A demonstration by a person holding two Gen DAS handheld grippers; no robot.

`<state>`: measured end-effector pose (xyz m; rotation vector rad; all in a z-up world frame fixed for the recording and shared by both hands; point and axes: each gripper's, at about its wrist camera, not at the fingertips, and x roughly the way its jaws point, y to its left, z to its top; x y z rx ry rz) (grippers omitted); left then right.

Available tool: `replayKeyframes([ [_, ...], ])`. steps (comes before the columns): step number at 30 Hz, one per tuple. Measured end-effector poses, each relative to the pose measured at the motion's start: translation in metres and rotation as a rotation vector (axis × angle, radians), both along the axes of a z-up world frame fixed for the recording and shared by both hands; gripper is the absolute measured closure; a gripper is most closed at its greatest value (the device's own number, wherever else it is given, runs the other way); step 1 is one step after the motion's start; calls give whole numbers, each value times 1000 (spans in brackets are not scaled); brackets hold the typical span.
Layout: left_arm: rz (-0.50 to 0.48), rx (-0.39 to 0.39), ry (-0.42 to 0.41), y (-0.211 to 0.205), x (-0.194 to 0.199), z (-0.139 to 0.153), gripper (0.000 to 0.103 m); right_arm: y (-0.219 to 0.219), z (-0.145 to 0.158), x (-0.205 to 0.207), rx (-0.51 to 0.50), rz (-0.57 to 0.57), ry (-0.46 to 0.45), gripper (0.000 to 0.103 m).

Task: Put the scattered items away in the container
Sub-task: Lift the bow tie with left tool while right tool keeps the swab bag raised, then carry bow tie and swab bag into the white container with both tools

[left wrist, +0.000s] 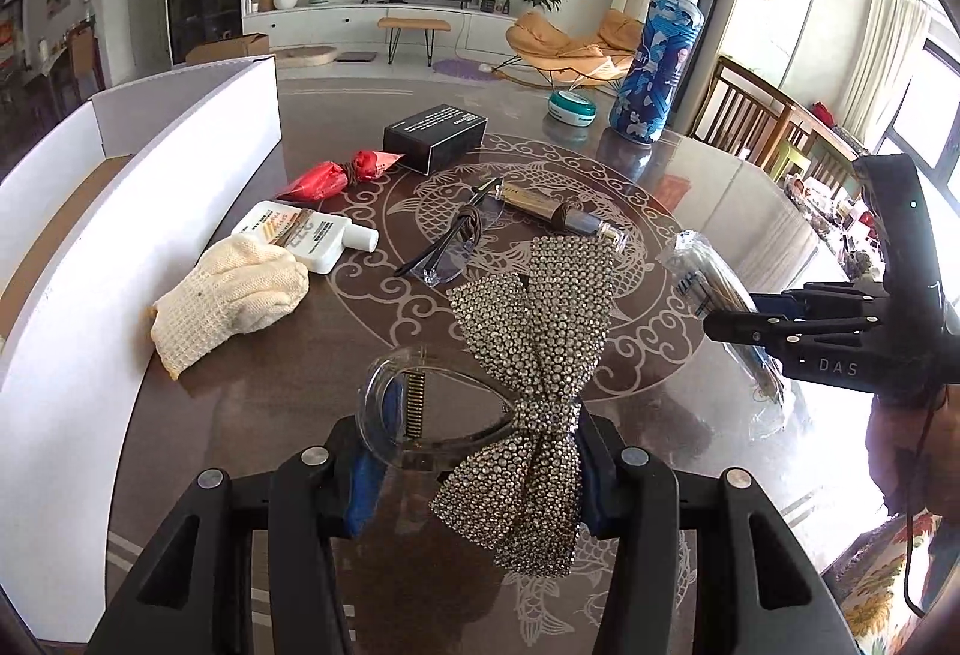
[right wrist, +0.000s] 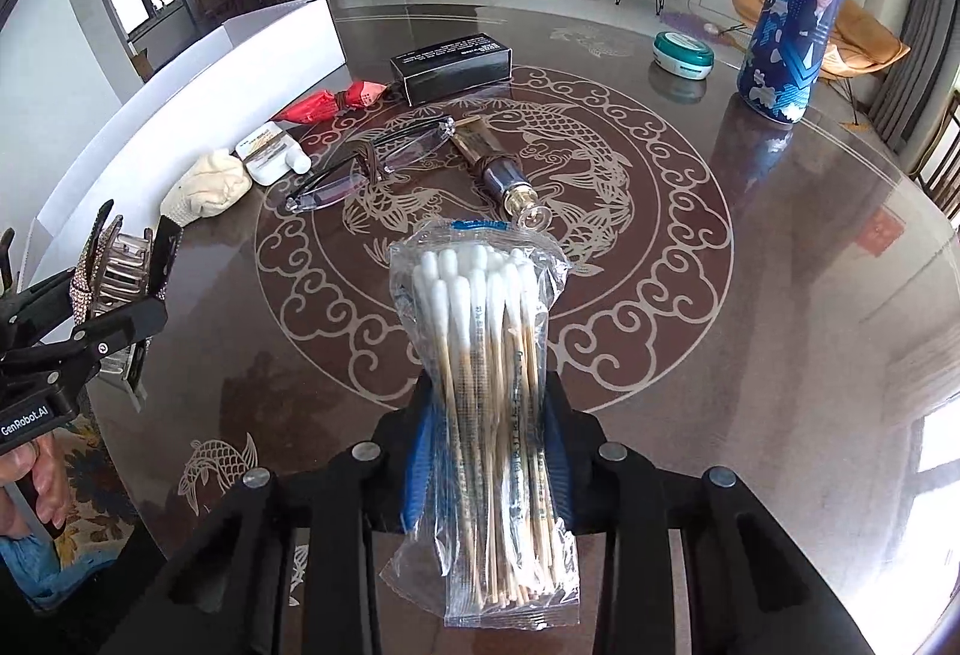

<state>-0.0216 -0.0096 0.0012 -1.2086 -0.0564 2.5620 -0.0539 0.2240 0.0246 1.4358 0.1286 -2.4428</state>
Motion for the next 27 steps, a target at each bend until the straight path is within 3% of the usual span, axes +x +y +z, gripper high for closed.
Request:
replayKeyframes([
  [11, 14, 44, -1, -9, 6, 1, 52, -40, 7, -6, -17, 38, -3, 70],
  [27, 3, 63, 0, -11, 14, 8, 52, -48, 15, -4, -12, 35, -5, 70],
])
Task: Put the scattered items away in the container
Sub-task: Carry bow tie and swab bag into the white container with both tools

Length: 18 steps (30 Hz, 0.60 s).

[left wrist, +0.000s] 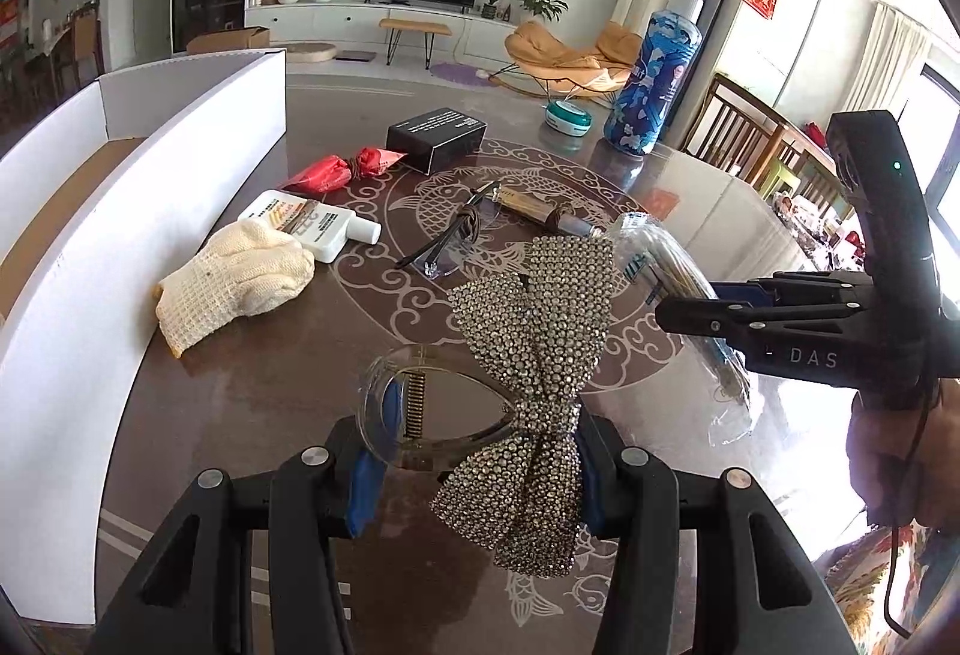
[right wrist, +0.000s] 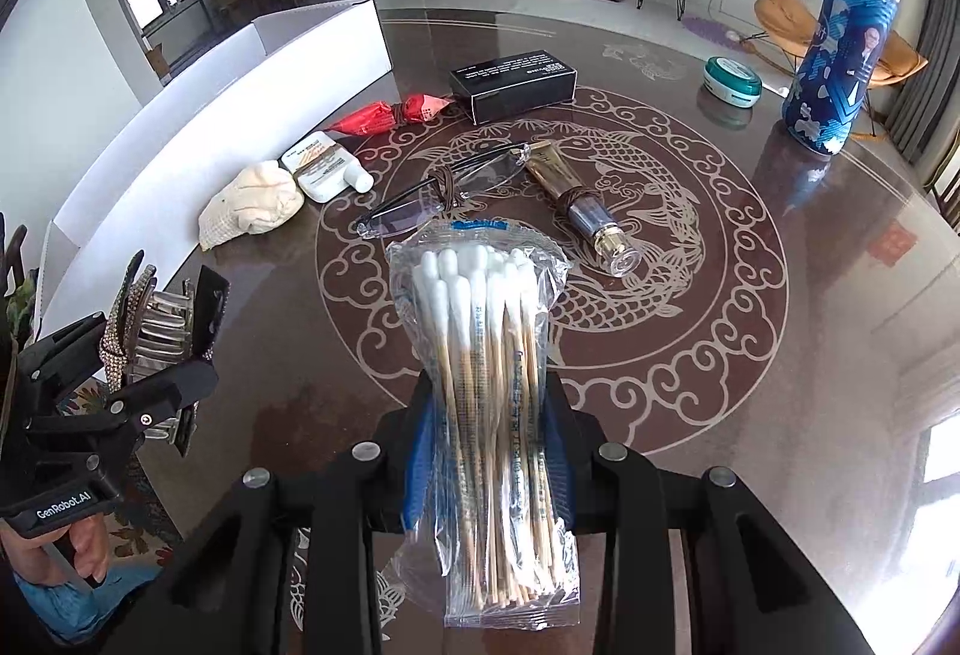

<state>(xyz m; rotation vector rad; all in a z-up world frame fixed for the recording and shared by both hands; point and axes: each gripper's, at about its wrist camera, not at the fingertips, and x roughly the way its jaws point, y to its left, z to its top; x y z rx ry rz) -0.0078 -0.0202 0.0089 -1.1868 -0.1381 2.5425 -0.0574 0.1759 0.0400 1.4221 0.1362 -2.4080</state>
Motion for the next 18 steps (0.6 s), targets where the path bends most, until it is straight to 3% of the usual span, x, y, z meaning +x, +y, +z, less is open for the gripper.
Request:
replayKeyframes([
  [5, 16, 47, 17, -25, -3, 25, 52, -11, 16, -6, -2, 10, 20, 70],
  [9, 52, 97, 41, -68, -10, 53, 52, -31, 40, -20, -8, 28, 57, 70],
  [14, 181, 56, 81, -149, -23, 82, 52, -81, 81, -44, -48, 85, 119, 70],
  [18, 327, 27, 62, -227, -33, 85, 52, -149, 114, -61, -124, 166, 159, 70],
])
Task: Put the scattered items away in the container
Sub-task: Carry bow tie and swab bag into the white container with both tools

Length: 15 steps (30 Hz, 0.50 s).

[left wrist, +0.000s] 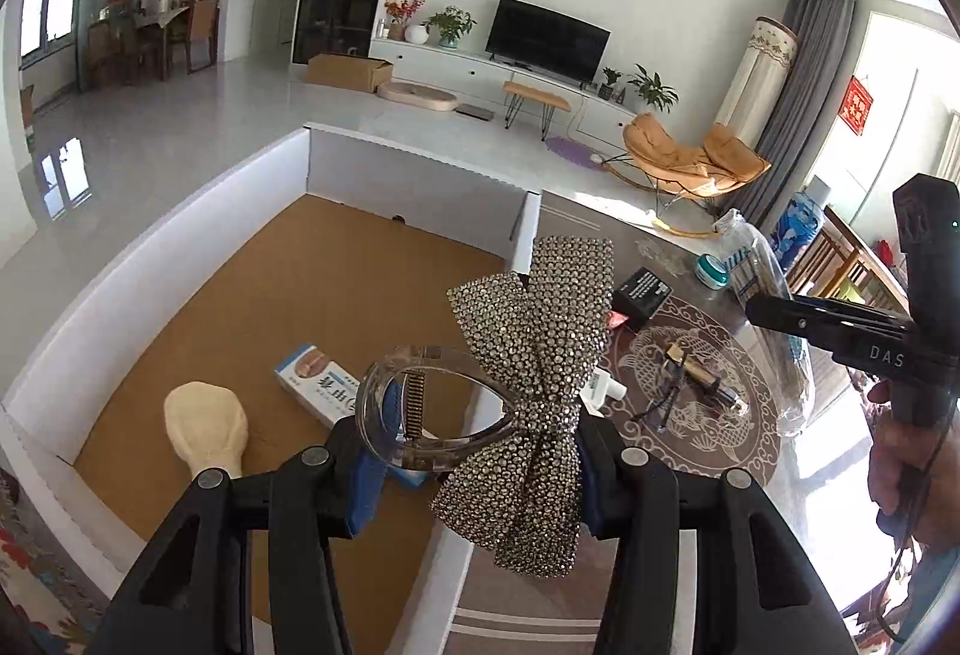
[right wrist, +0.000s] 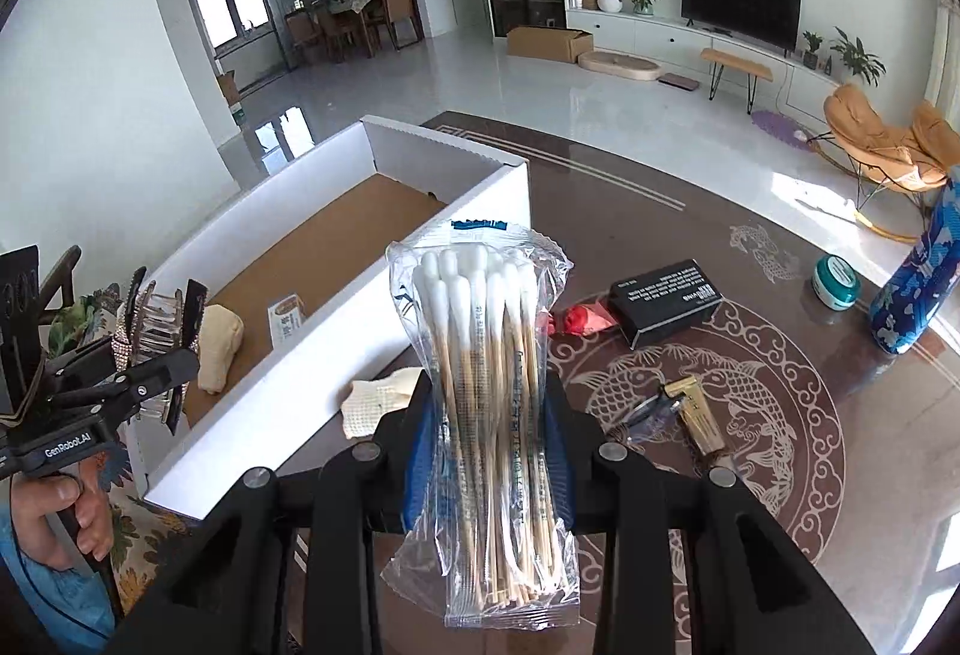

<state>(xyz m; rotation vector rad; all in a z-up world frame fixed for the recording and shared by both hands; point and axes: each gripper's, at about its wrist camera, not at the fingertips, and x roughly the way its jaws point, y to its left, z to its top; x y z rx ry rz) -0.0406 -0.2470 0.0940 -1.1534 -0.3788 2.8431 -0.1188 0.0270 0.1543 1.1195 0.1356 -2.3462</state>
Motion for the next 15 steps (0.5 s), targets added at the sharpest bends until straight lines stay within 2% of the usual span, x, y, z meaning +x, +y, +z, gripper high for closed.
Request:
replayKeyframes([
  [4, 128, 3, -52, -65, -6, -12, 52, -86, 14, -3, -90, 121, -13, 70],
  [8, 200, 9, -123, -108, -17, -34, 52, -169, -4, 5, -136, 224, -65, 70],
  [10, 219, 2, -157, -121, -23, -45, 52, -203, -21, 11, -126, 261, -86, 70],
  [15, 237, -27, -221, -131, -33, -68, 52, -257, -73, 20, -11, 312, -126, 69],
])
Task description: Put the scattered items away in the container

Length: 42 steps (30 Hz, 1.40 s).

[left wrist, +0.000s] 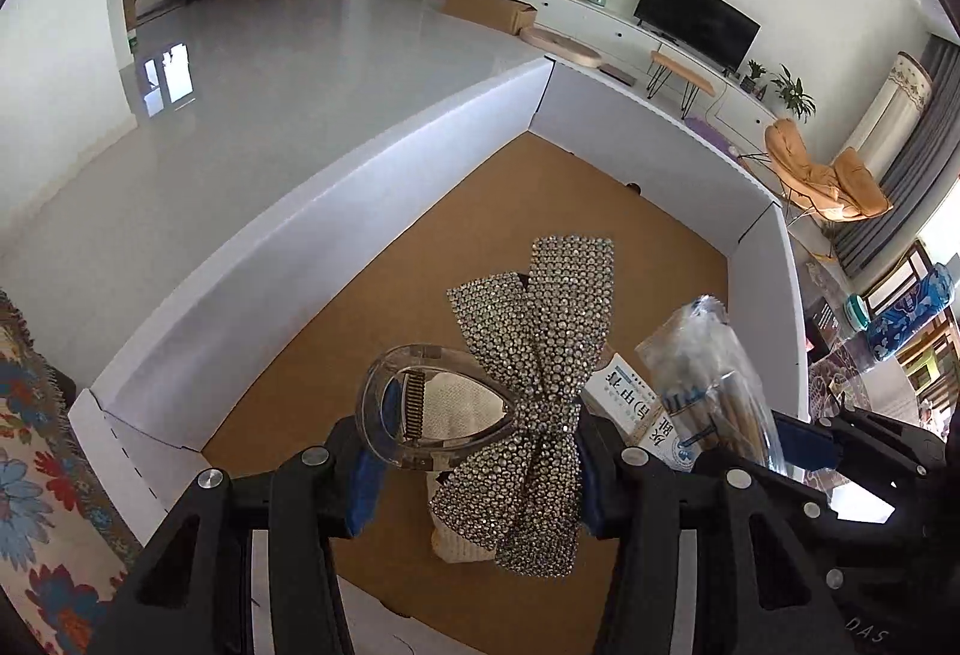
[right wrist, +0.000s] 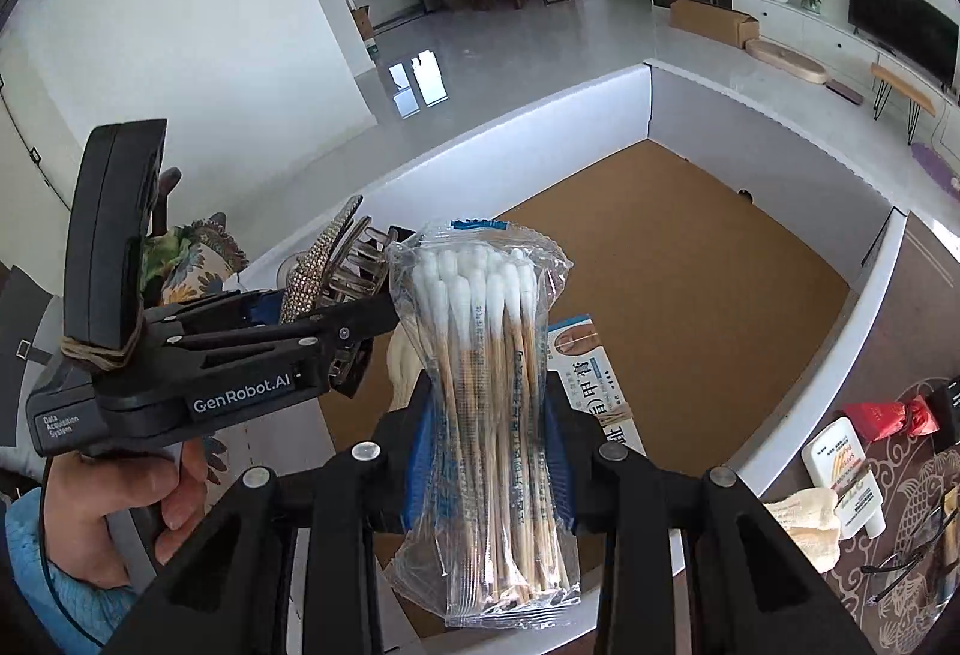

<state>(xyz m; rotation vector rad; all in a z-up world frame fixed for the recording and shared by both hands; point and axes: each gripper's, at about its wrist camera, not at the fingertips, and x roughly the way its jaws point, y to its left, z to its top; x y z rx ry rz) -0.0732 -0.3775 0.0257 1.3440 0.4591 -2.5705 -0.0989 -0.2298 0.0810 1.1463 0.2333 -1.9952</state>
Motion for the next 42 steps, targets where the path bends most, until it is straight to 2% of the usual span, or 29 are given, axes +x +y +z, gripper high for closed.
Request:
replayKeyframes([
  [2, 38, -16, -33, -3, -1, -8, 51, -8, -17, -2, 18, 9, -33, 66],
  [3, 56, -14, -41, -5, -1, -13, 49, -11, -23, -3, 31, 9, -46, 55],
  [4, 68, -5, -42, -7, 0, -15, 46, -12, -27, -3, 42, 8, -47, 33],
  [5, 77, 0, -43, -8, 1, -18, 44, -11, -28, -4, 42, 7, -39, 24],
  [6, 86, -5, -39, -7, 3, -19, 41, -8, -27, -3, 34, 4, -22, 20],
  [11, 69, -72, 36, 24, 12, 2, 40, 32, -3, 0, -49, -75, 80, 19],
  [14, 1, -116, 113, 69, 20, 30, 36, 77, 8, 1, -90, -171, 177, 10],
  [15, -28, -125, 140, 87, 24, 39, 32, 97, 8, 1, -96, -208, 202, 4],
  [16, -63, -129, 170, 107, 28, 48, 24, 119, 6, 4, -97, -246, 224, 2],
  [19, -176, -122, 263, 171, 48, 69, 3, 189, -10, 13, -50, -357, 271, 2],
  [22, -296, -66, 308, 233, 65, 70, 0, 259, -35, 21, 64, -462, 280, 2],
  [24, -387, -8, 284, 274, 70, 55, 0, 307, -50, 25, 131, -535, 235, 2],
  [26, -461, 15, 233, 313, 70, 30, 0, 351, -63, 34, 162, -619, 199, 2],
  [29, -540, -1, 154, 357, 65, -15, 0, 409, -75, 43, 188, -744, 183, 2],
  [31, -565, -46, 114, 377, 65, -40, 0, 436, -81, 50, 186, -807, 159, 2],
  [35, -577, -86, 81, 395, 59, -70, 0, 453, -87, 67, 191, -845, 134, 2],
  [42, -577, -40, 77, 397, 47, -86, 0, 443, -103, 74, 180, -825, 98, 2],
])
